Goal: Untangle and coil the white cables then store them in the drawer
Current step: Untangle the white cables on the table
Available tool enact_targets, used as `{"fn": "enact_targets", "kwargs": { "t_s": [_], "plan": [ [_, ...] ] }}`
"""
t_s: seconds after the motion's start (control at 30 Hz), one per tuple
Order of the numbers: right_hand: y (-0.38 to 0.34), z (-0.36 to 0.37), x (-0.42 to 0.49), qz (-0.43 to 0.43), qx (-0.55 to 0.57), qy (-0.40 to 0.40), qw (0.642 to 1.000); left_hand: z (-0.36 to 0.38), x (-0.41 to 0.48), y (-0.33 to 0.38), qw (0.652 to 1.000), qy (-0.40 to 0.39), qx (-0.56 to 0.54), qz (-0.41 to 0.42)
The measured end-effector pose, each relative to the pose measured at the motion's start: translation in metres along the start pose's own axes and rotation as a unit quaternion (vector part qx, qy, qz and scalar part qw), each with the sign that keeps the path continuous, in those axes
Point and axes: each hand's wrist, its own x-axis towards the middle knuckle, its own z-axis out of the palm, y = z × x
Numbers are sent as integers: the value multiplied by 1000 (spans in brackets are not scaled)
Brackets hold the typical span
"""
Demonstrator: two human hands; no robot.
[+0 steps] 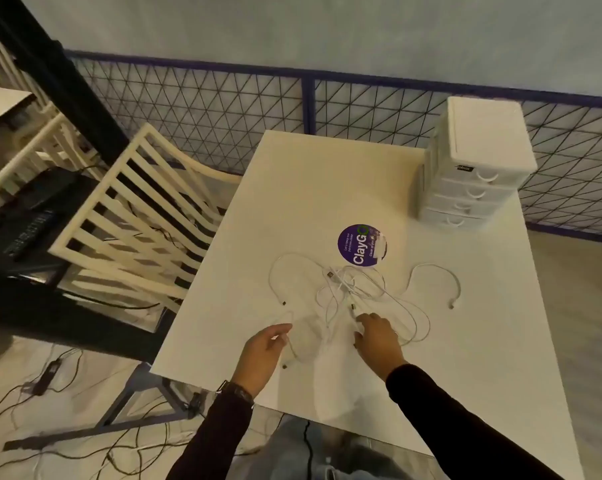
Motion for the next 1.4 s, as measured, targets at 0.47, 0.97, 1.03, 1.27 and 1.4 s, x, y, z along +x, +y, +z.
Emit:
{"fn": "enact_targets", "kwargs": {
  "t_s": [0.47,0.97,1.03,1.27,1.4],
  "plan": [
    [-25,-17,6,127,100,-33,986,-80,91,0,1000,-16,-8,8],
    [-77,-198,-109,-13,543,309,780,-5,146,40,983,-144,100,53],
    [-76,-211,-115,-39,582,311,750,8,156,42,974,-145,159,65],
    [-53,-211,-112,10,719,284,635,64,177,44,936,-205,253,131],
    [-44,-195,-110,54,734,270,621,94,176,41,916,-216,298,160]
  ]
}}
